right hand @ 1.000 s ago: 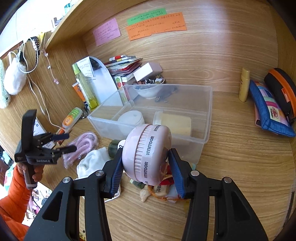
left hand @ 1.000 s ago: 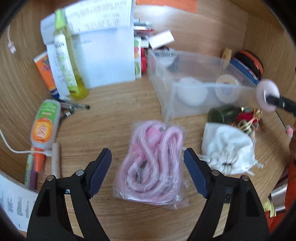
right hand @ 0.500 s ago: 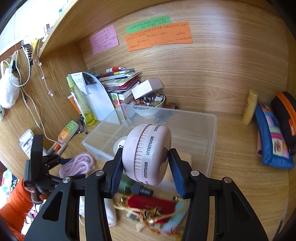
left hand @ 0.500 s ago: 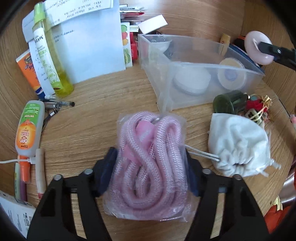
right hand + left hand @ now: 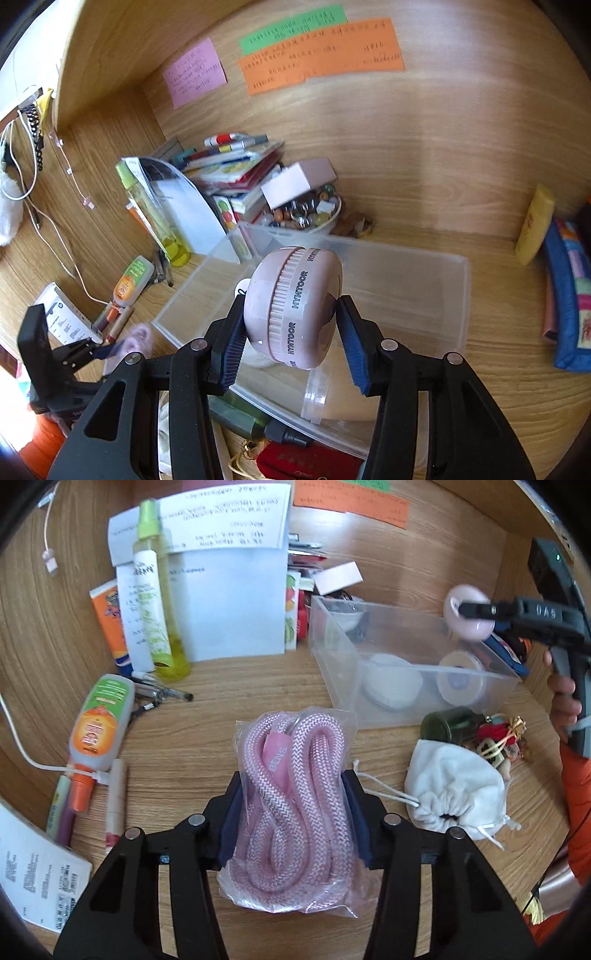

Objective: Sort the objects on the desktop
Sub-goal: 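Carry the rope bag and pink timer over the clear box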

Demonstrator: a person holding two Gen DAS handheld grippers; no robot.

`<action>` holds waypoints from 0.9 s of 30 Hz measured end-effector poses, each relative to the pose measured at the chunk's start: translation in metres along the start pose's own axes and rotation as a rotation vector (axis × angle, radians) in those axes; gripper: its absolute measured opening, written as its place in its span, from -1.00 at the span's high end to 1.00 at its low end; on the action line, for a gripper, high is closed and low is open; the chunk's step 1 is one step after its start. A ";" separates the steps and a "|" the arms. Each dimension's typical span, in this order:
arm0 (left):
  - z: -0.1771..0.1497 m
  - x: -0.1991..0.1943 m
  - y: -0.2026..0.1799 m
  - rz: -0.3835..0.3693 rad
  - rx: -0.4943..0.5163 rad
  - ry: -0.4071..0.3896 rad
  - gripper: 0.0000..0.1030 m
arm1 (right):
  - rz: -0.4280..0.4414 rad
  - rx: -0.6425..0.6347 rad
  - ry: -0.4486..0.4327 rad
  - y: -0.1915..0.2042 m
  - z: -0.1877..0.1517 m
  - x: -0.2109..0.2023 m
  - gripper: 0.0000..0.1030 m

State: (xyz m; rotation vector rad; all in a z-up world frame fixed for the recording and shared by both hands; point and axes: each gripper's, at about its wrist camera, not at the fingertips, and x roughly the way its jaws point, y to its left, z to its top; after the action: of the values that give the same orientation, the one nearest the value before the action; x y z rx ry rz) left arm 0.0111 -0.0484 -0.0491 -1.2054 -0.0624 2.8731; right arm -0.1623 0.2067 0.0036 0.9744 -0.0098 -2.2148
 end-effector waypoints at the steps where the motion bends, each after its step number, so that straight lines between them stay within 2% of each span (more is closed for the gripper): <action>1: 0.002 0.000 0.000 -0.001 -0.006 -0.006 0.03 | -0.001 0.001 0.007 -0.001 -0.001 0.002 0.14; 5: 0.015 -0.010 -0.004 -0.015 -0.026 -0.042 0.03 | -0.005 0.009 0.010 -0.007 -0.005 0.003 0.14; 12: 0.061 -0.016 -0.023 -0.067 -0.022 -0.135 0.03 | -0.053 0.037 0.012 -0.021 -0.005 0.006 0.14; 20: 0.109 0.020 -0.056 -0.119 0.012 -0.123 0.03 | -0.136 0.061 0.029 -0.037 -0.005 0.014 0.14; 27: 0.129 0.054 -0.079 -0.130 0.034 -0.082 0.03 | -0.202 0.040 0.032 -0.038 -0.007 0.018 0.14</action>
State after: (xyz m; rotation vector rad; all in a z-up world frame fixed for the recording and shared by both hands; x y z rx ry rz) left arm -0.1183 0.0286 0.0065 -1.0364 -0.0899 2.7976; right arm -0.1895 0.2262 -0.0237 1.0740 0.0619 -2.3902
